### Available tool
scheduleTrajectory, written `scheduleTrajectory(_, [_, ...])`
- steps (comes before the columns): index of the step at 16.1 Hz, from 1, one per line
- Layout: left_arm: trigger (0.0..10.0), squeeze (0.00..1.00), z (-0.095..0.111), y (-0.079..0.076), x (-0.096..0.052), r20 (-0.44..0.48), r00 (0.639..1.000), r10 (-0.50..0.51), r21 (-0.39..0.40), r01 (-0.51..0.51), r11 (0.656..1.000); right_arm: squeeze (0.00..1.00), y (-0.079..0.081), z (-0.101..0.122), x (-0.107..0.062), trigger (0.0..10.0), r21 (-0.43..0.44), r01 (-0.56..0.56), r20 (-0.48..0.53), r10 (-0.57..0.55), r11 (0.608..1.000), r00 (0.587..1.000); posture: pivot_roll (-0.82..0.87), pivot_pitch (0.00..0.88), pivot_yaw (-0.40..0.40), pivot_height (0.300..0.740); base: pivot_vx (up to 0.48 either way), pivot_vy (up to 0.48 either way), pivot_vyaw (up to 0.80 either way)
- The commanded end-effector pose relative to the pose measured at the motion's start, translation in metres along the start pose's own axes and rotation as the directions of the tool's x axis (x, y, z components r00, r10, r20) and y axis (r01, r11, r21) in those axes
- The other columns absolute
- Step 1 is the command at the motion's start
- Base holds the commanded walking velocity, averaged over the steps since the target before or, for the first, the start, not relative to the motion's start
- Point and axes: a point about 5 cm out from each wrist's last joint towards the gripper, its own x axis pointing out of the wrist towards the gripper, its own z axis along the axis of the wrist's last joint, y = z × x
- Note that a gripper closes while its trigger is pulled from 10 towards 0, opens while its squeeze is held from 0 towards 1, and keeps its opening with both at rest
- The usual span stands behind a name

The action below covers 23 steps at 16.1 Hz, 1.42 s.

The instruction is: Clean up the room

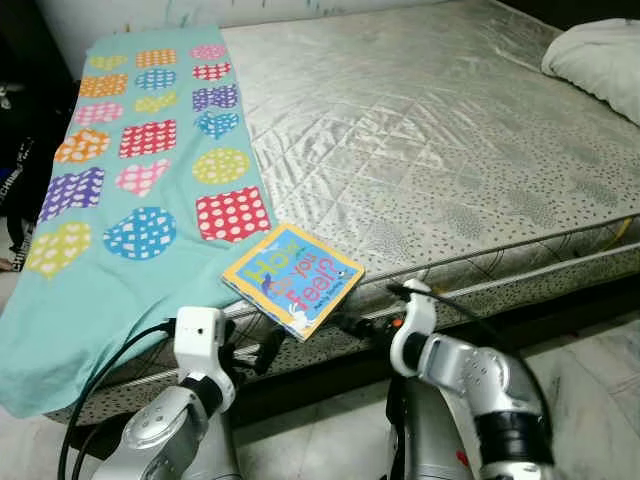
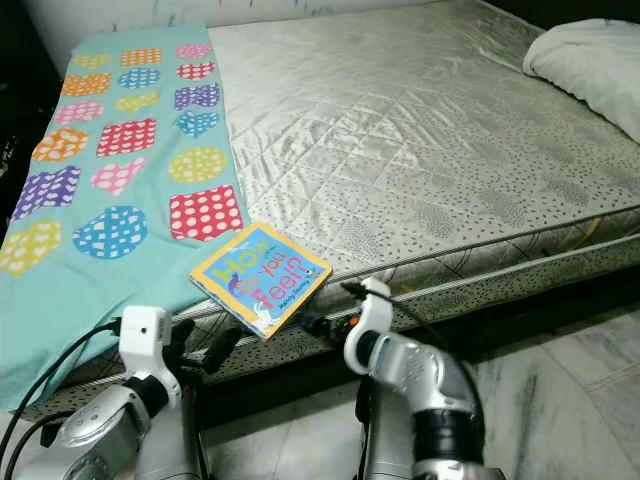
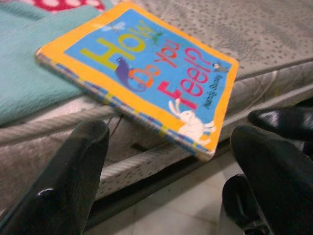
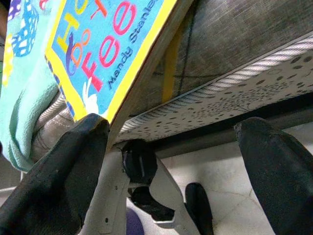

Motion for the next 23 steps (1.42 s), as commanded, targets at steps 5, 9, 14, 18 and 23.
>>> scheduleTrajectory(5, [10.0, 0.0, 0.0, 0.001, 0.001, -0.017, 1.0, -0.011, 0.015, 0.012, 1.0, 0.0, 0.021, -0.001, 0.001, 10.0, -0.07, -0.017, 0.102, 0.024, 0.997, 0.995, -0.04, 0.06, 0.012, 0.501, 0.0, 0.0, 0.32])
scheduleTrajectory(9, [10.0, 0.0, 0.001, 0.001, 0.002, -0.017, 1.0, -0.014, 0.016, 0.014, 1.0, 0.0, 0.019, -0.001, 0.001, 10.0, -0.084, 0.011, 0.124, -0.001, 0.996, 0.992, -0.04, 0.06, 0.011, 0.501, 0.0, 0.0, 0.8])
scheduleTrajectory(14, [10.0, 0.0, 0.002, 0.001, 0.003, -0.014, 1.0, -0.009, 0.028, 0.009, 1.0, 0.0, 0.015, 0.01, 0.001, 10.0, -0.135, 0.09, 0.224, -0.058, 0.987, 0.973, -0.04, 0.059, 0.013, 0.501, 0.0, 0.0, 0.61])
scheduleTrajectory(18, [10.0, 0.0, 0.001, 0.002, 0.003, -0.015, 1.0, -0.004, 0.031, 0.005, 0.999, 0.0, 0.01, 0.028, -0.001, 10.0, -0.096, 0.156, 0.344, -0.114, 0.983, 0.932, -0.03, 0.053, 0.014, 0.501, 0.0, 0.0, 0.0])
scheduleTrajectory(23, [10.0, 0.0, 0.0, 0.004, 0.002, -0.028, 1.0, 0.009, 0.03, -0.008, 1.0, 0.0, -0.01, 0.045, -0.007, 10.0, -0.139, 0.325, 0.427, -0.239, 0.935, 0.872, -0.03, 0.049, 0.014, 0.501, 0.0, 0.0, 0.0])
